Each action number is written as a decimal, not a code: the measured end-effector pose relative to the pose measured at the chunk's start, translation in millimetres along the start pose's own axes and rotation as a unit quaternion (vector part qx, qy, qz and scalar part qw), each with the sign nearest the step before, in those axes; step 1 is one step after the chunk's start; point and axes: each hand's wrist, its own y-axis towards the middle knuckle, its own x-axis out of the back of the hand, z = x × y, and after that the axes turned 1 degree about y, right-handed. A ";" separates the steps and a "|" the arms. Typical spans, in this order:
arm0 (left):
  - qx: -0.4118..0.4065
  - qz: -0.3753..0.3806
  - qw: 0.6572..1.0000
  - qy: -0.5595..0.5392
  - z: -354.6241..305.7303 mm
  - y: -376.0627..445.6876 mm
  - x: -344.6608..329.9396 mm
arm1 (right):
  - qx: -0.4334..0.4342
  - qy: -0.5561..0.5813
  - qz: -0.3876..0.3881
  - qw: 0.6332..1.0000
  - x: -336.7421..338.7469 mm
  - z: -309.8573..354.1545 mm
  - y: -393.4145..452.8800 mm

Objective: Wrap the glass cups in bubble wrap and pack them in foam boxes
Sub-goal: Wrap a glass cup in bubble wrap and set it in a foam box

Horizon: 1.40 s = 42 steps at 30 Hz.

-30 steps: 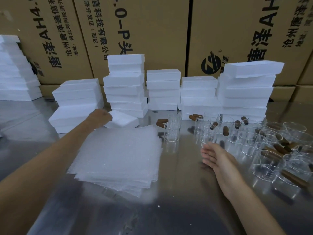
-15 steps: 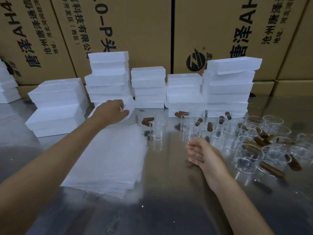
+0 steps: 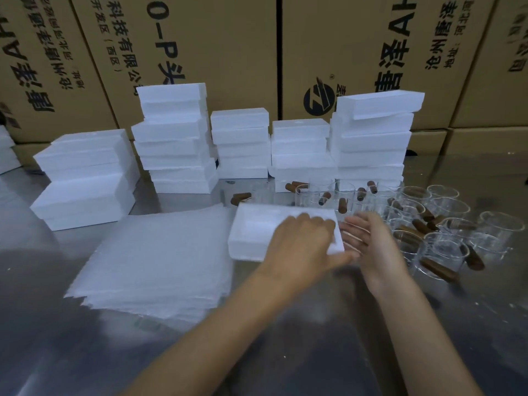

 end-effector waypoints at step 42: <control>0.319 0.105 0.917 -0.215 161.2 -47.2 51.7 | 0.162 -0.573 -0.224 0.771 75.5 -8.9 -50.0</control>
